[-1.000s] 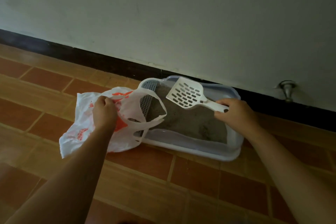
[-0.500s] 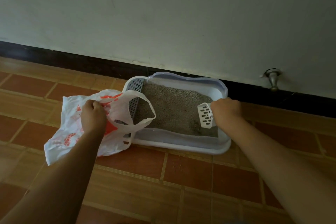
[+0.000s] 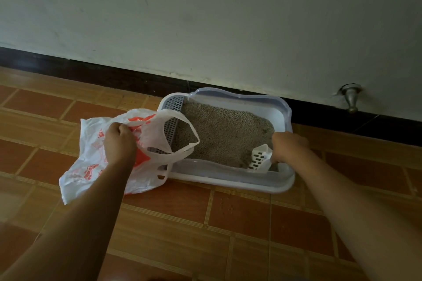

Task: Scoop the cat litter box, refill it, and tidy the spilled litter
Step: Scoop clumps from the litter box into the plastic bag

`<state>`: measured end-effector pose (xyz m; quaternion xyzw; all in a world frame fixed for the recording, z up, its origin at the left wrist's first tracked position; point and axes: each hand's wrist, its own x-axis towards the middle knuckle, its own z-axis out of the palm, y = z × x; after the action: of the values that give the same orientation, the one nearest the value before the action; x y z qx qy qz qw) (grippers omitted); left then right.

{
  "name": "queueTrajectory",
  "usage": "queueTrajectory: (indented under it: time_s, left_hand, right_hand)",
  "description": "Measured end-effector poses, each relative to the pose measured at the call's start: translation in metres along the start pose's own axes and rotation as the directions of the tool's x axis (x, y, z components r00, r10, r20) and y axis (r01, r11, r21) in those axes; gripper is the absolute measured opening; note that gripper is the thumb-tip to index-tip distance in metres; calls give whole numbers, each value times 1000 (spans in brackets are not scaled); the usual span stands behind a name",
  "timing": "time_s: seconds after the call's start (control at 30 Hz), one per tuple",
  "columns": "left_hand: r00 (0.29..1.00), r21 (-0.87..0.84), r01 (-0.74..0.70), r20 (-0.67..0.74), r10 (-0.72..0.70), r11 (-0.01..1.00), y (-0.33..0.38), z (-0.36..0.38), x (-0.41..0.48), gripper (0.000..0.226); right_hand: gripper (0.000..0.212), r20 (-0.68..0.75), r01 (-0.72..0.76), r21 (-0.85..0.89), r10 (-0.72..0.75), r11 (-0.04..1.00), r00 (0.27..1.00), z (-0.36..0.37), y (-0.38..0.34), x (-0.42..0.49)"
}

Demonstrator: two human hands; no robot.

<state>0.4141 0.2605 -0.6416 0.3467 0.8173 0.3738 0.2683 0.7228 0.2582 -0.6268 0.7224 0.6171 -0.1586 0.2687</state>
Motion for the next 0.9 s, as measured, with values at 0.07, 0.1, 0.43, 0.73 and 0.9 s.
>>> queueTrajectory:
  time_s: [0.07,0.1,0.43,0.73,0.9]
  left_hand:
    - [1000,3,4,4,-4,1000,0,1,0,34]
    - [1000,5,9,5,-9,1000,0,1,1,34]
    - [1000,5,30,-5,-30,1000,-1,4,4,35]
    - [999,-26,45,-20,-46,999,0,1,5,33]
    - [998,-19,41,-40,-42,999,0,-4,3,34]
  right_hand:
    - [29,19,-10,42,10,999,1000,1,1,1]
    - [29,24,-13,69,12,998,1000,1,2,3]
    - [35,-8,20,216,-19,976,1000,13,1,14]
    - [25,-4,99,335,-104,937,995,29,-12,18]
    - [20,-25,120,410,-121,904,992,34,-18,24]
